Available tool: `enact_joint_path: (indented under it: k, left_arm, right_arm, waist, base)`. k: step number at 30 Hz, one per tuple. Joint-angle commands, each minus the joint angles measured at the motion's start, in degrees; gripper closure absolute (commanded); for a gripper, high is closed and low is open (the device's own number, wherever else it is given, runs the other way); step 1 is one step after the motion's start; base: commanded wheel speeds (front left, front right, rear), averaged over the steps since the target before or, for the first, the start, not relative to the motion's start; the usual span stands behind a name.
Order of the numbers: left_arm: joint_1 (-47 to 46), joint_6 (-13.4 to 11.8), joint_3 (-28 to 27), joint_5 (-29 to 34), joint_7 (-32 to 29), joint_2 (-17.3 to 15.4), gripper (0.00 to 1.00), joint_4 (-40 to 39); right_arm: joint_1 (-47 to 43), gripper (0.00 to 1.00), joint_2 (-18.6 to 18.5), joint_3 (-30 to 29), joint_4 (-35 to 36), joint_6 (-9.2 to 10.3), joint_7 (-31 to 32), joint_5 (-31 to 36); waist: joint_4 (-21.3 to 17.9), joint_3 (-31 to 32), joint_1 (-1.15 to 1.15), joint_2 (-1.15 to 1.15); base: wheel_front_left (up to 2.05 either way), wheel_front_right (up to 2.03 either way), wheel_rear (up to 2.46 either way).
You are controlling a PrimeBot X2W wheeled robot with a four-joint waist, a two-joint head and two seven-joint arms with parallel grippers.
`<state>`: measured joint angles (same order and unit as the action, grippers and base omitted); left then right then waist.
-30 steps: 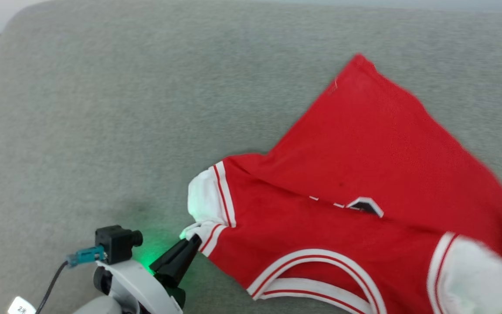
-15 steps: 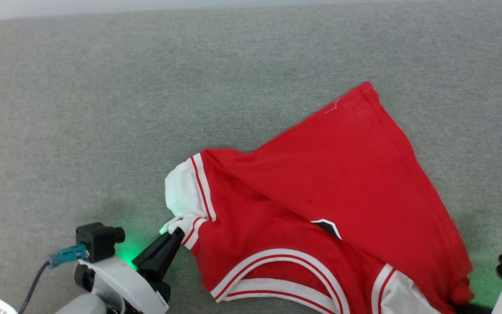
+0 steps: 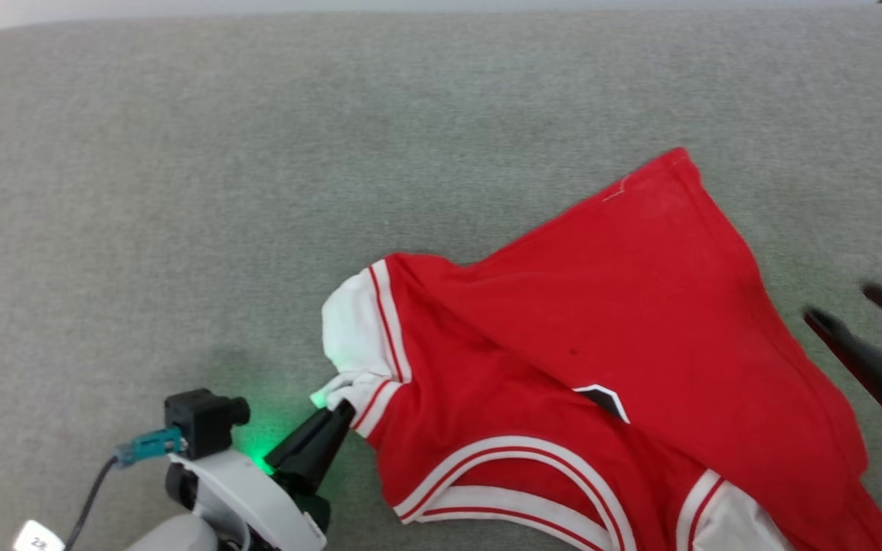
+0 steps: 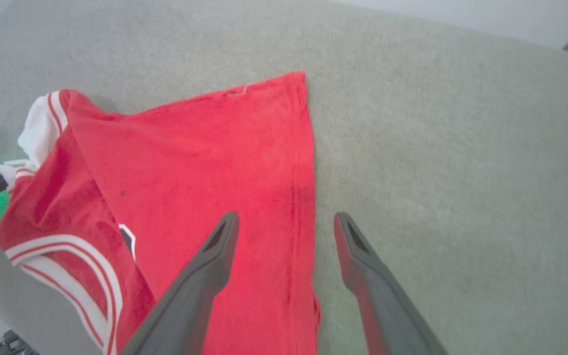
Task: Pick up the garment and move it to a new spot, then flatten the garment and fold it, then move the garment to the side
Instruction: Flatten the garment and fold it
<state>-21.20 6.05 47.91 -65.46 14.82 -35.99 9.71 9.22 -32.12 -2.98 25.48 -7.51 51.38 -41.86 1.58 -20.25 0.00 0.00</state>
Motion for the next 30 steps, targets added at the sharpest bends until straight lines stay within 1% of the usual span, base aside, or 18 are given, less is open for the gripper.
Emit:
enact_joint_path:
  k: [1, 3, 6, 8, 11, 15, 19, 23, 24, 25, 26, 27, 30]
  left_arm:
    - [-0.04, 0.51, 0.56, -0.05, -0.02, 0.93, 1.00, -0.07]
    - [-0.35, 0.68, 0.76, -0.10, 0.01, 1.68, 1.00, 0.17]
    - [-0.65, 0.96, 0.80, -0.09, 0.07, 2.45, 1.00, 0.75]
    - [-0.88, 0.98, 0.82, 0.09, 0.12, 2.71, 1.00, 1.22]
    - [-1.38, 1.22, 1.39, 0.42, 0.13, 3.23, 1.00, 1.93]
    - [-2.07, 1.29, 2.32, 0.63, 0.12, 4.01, 1.00, 2.87]
    - [-2.16, 1.25, 2.49, 0.41, 0.08, 4.18, 1.00, 3.66]
    - [-2.08, 1.28, 2.77, 0.08, 0.14, 4.19, 1.00, 3.63]
    - [-2.15, 1.30, 2.90, -0.02, 0.14, 4.20, 1.00, 3.58]
    - [-2.26, 1.30, 3.00, -0.17, 0.14, 4.22, 1.00, 3.56]
    - [-2.37, 1.31, 3.09, -0.32, 0.14, 4.24, 1.00, 3.54]
    - [-2.32, 1.31, 3.14, -0.75, 0.15, 4.31, 1.00, 3.57]
    - [-2.02, 1.31, 2.74, -1.94, 0.16, 4.22, 1.00, 4.04]
  right_arm:
    - [4.69, 0.00, 0.43, 3.10, -3.00, 0.01, -0.96, 0.90]
    - [10.63, 0.00, 1.06, 7.03, -7.73, 0.01, -2.14, 2.46]
    - [18.47, 0.00, 0.84, 14.05, -15.95, 0.02, -3.74, 5.35]
    - [23.00, 0.00, 1.42, 18.08, -21.45, 0.01, -4.67, 5.88]
    - [28.35, 0.00, 0.52, 23.52, -29.95, 0.04, -6.10, 6.43]
    - [33.71, 0.00, -0.51, 28.62, -39.11, 0.03, -9.97, 6.74]
    - [37.62, 0.00, -0.90, 32.33, -45.64, 0.04, -13.80, 7.33]
    - [39.18, 0.00, -0.14, 36.78, -50.40, 0.03, -14.25, 5.03]
    - [39.26, 0.36, -0.05, 38.07, -51.15, 0.00, -13.99, 4.48]
    - [39.56, 0.59, 0.01, 39.23, -51.65, 0.00, -14.20, 3.82]
    - [39.69, 0.77, 0.17, 39.78, -52.16, 0.00, -14.71, 3.02]
    - [39.84, 1.00, 0.47, 40.24, -52.78, -0.01, -14.99, 2.02]
    - [40.37, 1.00, 0.91, 40.97, -53.62, 0.00, -16.55, 0.44]
  waist:
    - [1.25, -0.12, 0.00, 0.00]
    - [2.19, -0.39, 0.00, 0.00]
    - [3.62, -1.07, 0.00, 0.00]
    - [4.46, -1.63, 0.00, 0.00]
    - [5.74, -2.53, 0.00, 0.00]
    - [7.40, -3.33, 0.00, 0.00]
    - [7.82, -3.83, 0.00, 0.00]
    - [7.71, -4.01, 0.00, 0.00]
    - [7.62, -3.98, 0.00, 0.00]
    - [7.51, -3.94, 0.00, 0.00]
    - [7.36, -3.86, 0.00, 0.00]
    - [7.18, -3.69, 0.00, 0.00]
    - [6.71, -3.18, 0.00, 0.00]
  base:
    - [0.00, 0.00, 0.00]
    - [0.00, 0.00, 0.00]
    - [0.00, 0.00, 0.00]
    - [0.00, 0.00, 0.00]
    - [0.00, 0.00, 0.00]
    - [0.00, 0.00, 0.00]
    - [0.00, 0.00, 0.00]
    - [0.00, 0.00, 0.00]
    - [0.00, 0.00, 0.00]
    - [0.00, 0.00, 0.00]
    - [0.00, 0.00, 0.00]
    - [0.00, 0.00, 0.00]
    - [0.00, 0.00, 0.00]
